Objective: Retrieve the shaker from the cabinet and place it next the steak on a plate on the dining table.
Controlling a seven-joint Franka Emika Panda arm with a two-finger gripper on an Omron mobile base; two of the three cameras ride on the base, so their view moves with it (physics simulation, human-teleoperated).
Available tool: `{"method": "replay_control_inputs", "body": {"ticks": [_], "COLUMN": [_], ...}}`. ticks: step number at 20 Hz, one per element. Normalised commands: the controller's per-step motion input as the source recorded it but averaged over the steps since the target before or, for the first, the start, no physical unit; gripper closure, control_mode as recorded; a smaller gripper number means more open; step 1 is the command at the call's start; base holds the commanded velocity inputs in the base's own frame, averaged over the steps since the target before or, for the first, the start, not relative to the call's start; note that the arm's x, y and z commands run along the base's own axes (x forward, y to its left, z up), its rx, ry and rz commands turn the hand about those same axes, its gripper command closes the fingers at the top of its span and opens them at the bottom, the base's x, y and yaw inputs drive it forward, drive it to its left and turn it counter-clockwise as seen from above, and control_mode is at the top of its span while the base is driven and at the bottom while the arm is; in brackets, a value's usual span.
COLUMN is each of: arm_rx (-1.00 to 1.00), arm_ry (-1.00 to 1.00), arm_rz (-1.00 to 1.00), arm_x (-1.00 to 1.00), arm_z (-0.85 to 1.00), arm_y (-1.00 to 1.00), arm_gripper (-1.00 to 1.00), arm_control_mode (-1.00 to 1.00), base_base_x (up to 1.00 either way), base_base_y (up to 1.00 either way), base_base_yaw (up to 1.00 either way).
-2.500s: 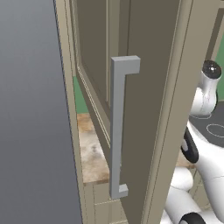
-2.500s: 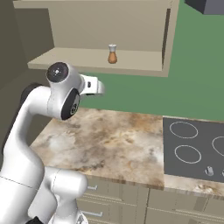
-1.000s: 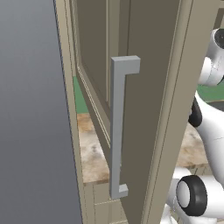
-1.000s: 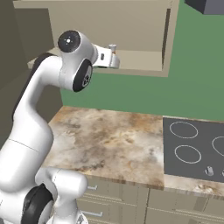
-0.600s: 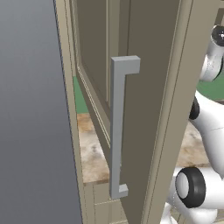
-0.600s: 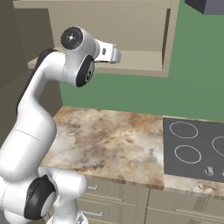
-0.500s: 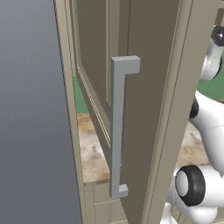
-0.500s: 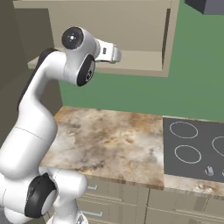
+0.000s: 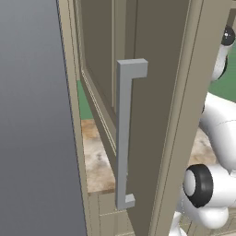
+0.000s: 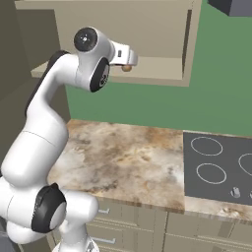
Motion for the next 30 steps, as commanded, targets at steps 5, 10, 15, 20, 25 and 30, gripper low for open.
{"method": "replay_control_inputs", "body": {"ticks": [5, 10, 15, 20, 25, 30], "arm_rx": [0.0, 0.0, 0.0, 0.0, 0.0, 0.0], "arm_ry": [0.02, 0.02, 0.01, 0.0, 0.0, 0.0], "arm_rz": [0.0, 0.0, 0.0, 0.0, 0.0, 0.0], "arm_x": [0.21, 0.29, 0.31, 0.28, 0.2, 0.17], "arm_z": [0.01, 0.0, 0.0, 0.0, 0.0, 0.0], "arm_y": [0.0, -0.02, 0.0, -0.02, -0.02, -0.09], "arm_gripper": [-1.0, -1.0, -1.0, -1.0, -1.0, -1.0], "arm_control_mode": [-1.0, -1.0, -1.0, -1.0, -1.0, -1.0], "base_base_x": [0.0, 0.0, 0.0, 0.0, 0.0, 0.0], "base_base_y": [0.0, 0.0, 0.0, 0.0, 0.0, 0.0], "base_base_yaw": [0.0, 0.0, 0.0, 0.0, 0.0, 0.0]}}
